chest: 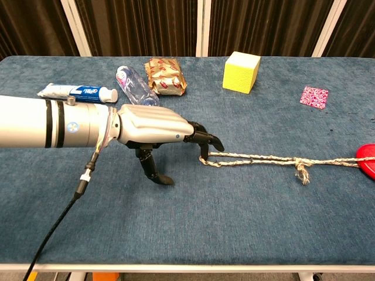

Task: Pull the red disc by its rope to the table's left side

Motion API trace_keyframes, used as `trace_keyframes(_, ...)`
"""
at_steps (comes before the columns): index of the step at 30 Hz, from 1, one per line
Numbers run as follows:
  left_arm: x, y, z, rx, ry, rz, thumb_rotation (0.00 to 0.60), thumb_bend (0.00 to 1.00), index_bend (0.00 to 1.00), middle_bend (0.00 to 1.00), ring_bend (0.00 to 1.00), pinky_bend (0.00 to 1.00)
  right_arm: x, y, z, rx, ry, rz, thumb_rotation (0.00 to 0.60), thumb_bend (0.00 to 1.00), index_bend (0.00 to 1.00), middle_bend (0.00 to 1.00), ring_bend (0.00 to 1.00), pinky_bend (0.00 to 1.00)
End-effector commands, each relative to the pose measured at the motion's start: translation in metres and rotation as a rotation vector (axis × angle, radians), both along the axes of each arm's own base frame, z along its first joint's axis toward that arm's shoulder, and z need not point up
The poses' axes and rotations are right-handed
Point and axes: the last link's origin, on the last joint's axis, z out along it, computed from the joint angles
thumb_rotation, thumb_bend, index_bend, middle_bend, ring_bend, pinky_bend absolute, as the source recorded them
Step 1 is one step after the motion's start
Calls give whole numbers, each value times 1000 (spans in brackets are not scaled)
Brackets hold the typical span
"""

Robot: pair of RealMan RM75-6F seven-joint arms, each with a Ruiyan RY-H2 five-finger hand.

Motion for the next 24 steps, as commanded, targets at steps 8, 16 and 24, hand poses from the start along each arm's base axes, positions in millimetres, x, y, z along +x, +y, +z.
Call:
trace_keyframes(8,1,-3,6,-3,-3,13,600,311,147,742,337,247,-2,-3,-2,-6,-9,3,600,252,0,0,0,0)
trace_keyframes(16,4,-4,8,1,-13,4,600,326,184,818,425,298,-5,-2,0,-18,-14,1,600,264,0,0,0,0)
trace_keyframes(24,3,-1,17,45,-53,40,600,408,561,918,580,526,-5,-3,-1,-18,-17,6,600,267,0,0,0,0)
